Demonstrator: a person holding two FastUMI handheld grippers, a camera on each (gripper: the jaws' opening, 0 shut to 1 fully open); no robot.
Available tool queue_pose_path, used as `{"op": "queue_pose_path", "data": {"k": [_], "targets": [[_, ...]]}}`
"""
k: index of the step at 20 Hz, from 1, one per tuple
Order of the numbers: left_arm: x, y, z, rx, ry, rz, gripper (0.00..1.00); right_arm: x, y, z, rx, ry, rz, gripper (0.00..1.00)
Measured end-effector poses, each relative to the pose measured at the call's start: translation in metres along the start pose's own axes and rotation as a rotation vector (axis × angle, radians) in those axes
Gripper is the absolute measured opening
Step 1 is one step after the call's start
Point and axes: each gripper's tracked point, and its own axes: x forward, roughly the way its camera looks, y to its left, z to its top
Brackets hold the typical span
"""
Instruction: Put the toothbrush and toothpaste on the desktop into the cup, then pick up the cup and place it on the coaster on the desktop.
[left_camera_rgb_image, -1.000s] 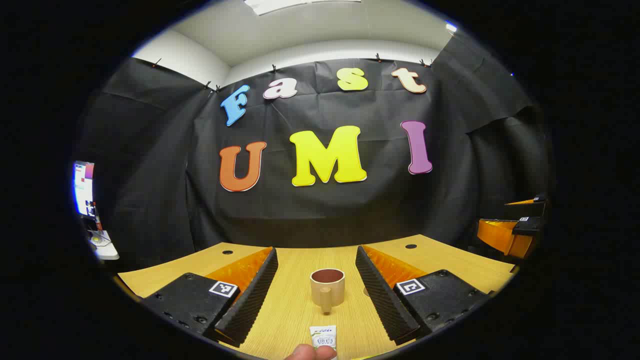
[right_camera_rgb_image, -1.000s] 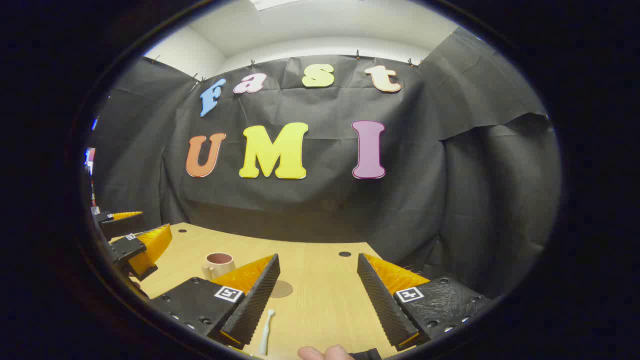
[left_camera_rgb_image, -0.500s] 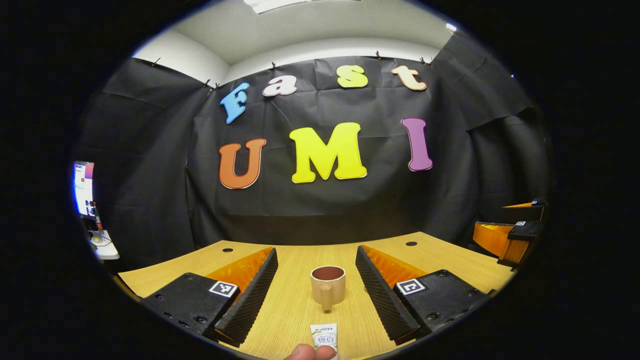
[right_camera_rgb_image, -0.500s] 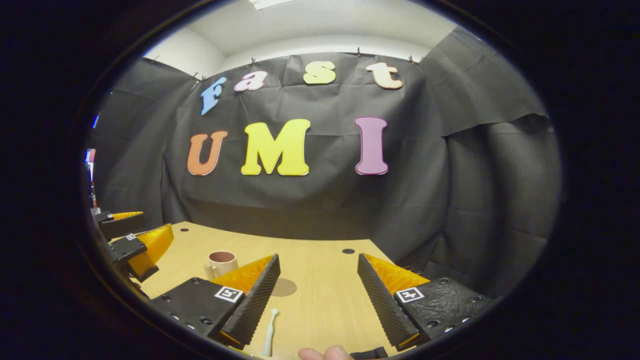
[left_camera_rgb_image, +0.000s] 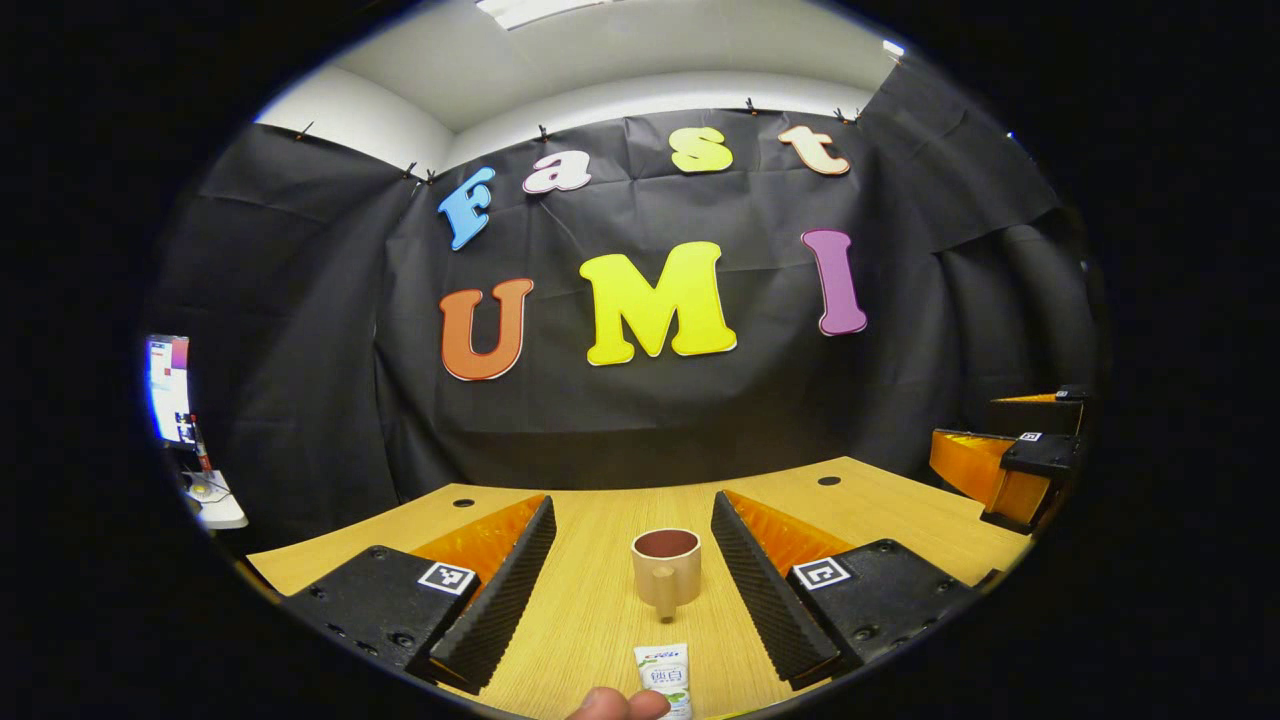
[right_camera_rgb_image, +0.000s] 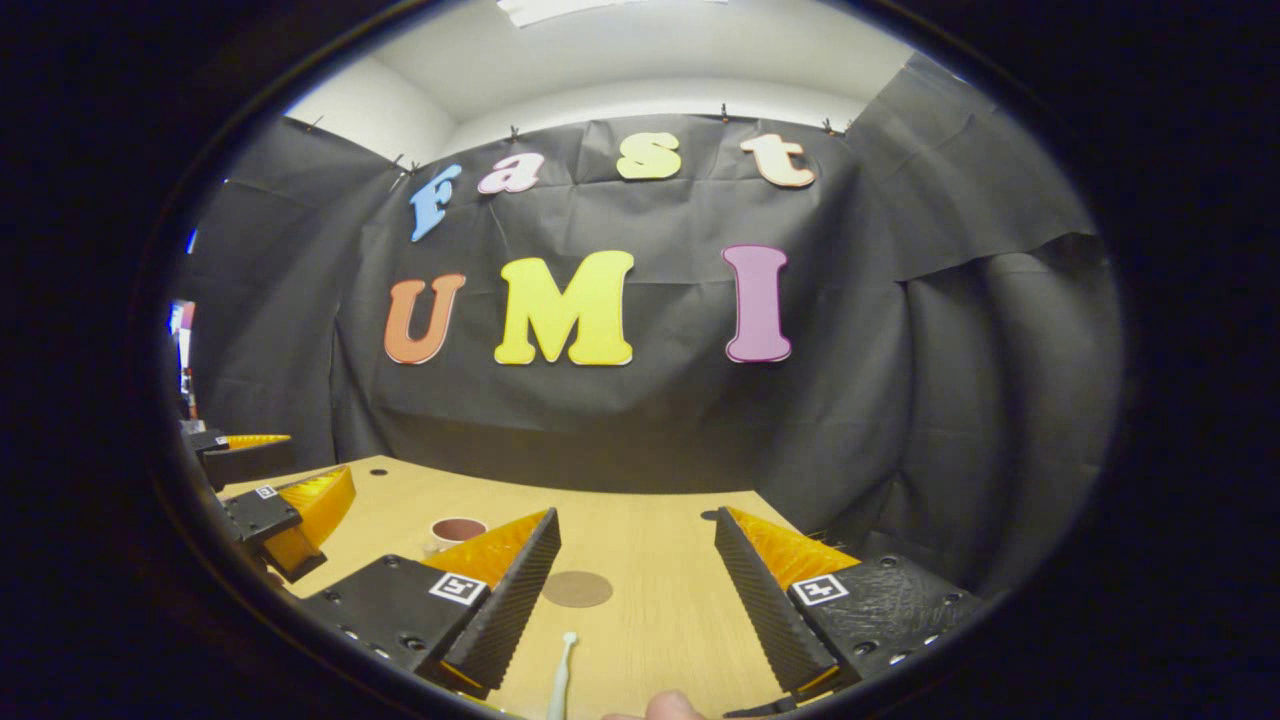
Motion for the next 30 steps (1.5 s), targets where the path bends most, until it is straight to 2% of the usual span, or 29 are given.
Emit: {"op": "queue_pose_path", "data": {"k": [8,11,14,18,27,30], "targets": [[-0.004,-0.003,-0.036,-0.031,0.113,-0.015,0.99,-0.002,-0.005,-0.020,-0.019,0.044,-0.017,0.95],[-0.008,-0.011,-0.059,-0.039,0.201,-0.029,0.99,-0.002,-0.007,-0.037,-0.028,0.078,-0.021,0.95],[-0.018,-0.018,-0.097,0.001,0.330,-0.045,0.99,-0.004,-0.009,-0.049,-0.029,0.114,-0.018,0.95],[-0.031,-0.027,-0.141,-0.058,0.490,-0.070,1.00,-0.007,-0.017,-0.068,-0.061,0.153,-0.033,0.95],[-0.045,-0.031,-0.190,-0.091,0.715,-0.064,1.00,-0.007,-0.017,-0.093,-0.038,0.221,-0.025,0.95],[-0.047,-0.032,-0.199,-0.102,0.754,-0.058,0.99,-0.007,-0.018,-0.100,-0.039,0.239,-0.030,0.95]]}}
